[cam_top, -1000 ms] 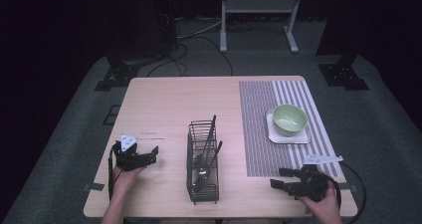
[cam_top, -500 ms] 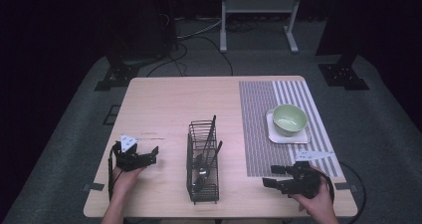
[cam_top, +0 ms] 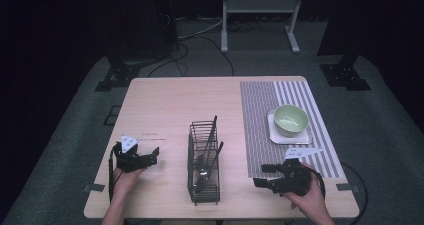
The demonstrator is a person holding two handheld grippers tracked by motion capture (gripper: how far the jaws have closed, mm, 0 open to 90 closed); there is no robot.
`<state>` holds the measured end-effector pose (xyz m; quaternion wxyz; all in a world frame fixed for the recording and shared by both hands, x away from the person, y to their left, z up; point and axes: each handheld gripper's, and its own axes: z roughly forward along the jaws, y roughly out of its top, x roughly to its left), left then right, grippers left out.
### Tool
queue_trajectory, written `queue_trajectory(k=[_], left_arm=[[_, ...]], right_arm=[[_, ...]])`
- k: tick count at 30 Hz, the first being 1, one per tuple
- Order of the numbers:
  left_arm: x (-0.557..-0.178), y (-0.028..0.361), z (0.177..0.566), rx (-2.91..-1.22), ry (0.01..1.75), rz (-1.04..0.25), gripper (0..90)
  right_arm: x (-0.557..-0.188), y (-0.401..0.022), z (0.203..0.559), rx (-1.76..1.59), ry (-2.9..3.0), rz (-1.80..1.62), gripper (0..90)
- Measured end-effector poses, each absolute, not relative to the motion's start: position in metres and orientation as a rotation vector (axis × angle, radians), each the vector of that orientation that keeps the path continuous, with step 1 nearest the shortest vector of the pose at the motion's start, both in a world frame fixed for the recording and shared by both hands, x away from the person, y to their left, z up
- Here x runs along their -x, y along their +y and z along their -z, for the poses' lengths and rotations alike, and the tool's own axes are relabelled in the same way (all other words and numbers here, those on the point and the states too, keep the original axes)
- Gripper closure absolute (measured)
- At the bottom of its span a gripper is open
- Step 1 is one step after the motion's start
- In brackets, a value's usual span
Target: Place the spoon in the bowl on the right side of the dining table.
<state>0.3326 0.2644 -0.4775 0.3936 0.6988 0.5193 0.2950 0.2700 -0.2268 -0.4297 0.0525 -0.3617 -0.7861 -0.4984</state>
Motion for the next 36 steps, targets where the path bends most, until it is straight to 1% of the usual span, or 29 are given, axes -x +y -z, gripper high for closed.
queue_trajectory(k=[7,14,36], left_arm=[[-0.332,0.264,0.477,-1.776,1.315,-0.75,0.0],[-0.332,0.264,0.477,-1.774,1.317,-0.749,0.0],[-0.332,0.265,0.478,-1.773,1.314,-0.748,0.0]], right_arm=[[-0.272,-0.218,0.423,1.071,-2.393,1.504,25.1],[-0.276,-0.21,0.413,1.061,-2.401,1.476,23.1],[-0.29,-0.188,0.388,1.056,-2.422,1.43,23.1]])
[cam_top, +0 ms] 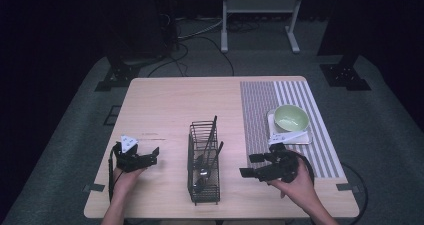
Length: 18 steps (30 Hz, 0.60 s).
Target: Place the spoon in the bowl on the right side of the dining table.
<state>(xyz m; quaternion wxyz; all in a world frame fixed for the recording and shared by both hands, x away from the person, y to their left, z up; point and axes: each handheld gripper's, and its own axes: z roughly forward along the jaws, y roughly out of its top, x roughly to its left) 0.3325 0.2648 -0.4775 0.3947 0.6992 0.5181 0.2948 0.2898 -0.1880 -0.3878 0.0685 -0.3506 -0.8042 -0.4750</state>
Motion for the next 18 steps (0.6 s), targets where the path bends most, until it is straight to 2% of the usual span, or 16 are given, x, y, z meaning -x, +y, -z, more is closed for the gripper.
queue_trajectory(k=[18], left_arm=[[-0.332,0.265,0.478,-1.771,1.312,-0.749,0.0]], right_arm=[[-0.297,-0.169,0.369,1.029,-2.477,1.379,23.1]])
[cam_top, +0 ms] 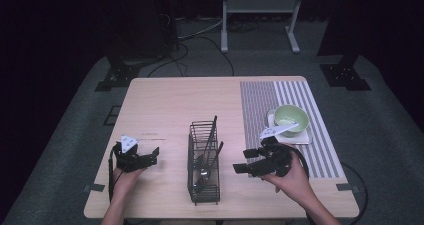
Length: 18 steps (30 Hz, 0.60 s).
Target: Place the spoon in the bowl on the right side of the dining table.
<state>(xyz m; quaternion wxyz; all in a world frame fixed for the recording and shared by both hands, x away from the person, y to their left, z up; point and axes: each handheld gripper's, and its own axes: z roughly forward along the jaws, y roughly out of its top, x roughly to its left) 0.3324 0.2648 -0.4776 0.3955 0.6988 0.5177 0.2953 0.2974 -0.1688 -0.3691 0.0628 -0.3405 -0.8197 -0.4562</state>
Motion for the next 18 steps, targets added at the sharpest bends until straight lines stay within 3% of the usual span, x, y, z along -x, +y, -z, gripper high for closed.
queue_trajectory(k=[18], left_arm=[[-0.332,0.265,0.478,-1.772,1.312,-0.749,0.0]], right_arm=[[-0.305,-0.157,0.355,1.011,-2.461,1.374,23.2]])
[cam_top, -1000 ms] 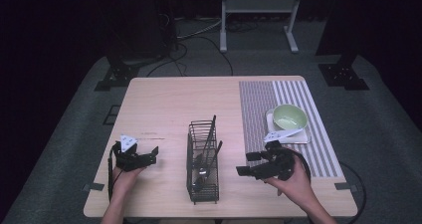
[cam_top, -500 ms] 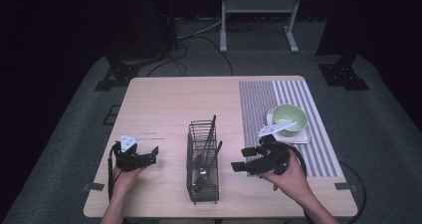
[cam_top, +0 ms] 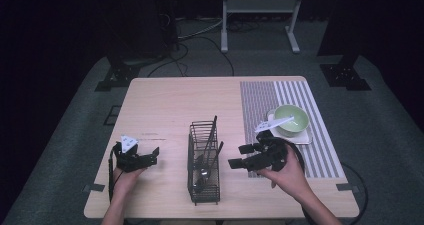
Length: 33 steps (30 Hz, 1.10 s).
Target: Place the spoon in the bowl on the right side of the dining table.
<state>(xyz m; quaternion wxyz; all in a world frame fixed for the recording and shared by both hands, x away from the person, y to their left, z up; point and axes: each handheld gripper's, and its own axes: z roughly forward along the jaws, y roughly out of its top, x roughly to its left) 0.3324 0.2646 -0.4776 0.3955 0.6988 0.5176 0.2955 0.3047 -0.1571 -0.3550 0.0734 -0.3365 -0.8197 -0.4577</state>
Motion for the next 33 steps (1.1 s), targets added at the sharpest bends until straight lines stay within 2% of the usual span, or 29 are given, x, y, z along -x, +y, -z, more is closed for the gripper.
queue_trajectory(k=[17,19,33], left_arm=[[-0.332,0.265,0.478,-1.771,1.312,-0.747,0.0],[-0.332,0.265,0.478,-1.771,1.312,-0.747,0.0],[-0.333,0.265,0.478,-1.769,1.314,-0.743,0.0]], right_arm=[[-0.312,-0.138,0.347,1.003,-2.474,1.349,26.7],[-0.313,-0.136,0.345,1.004,-2.479,1.345,30.4],[-0.323,-0.122,0.341,1.048,-2.506,1.299,41.9]])
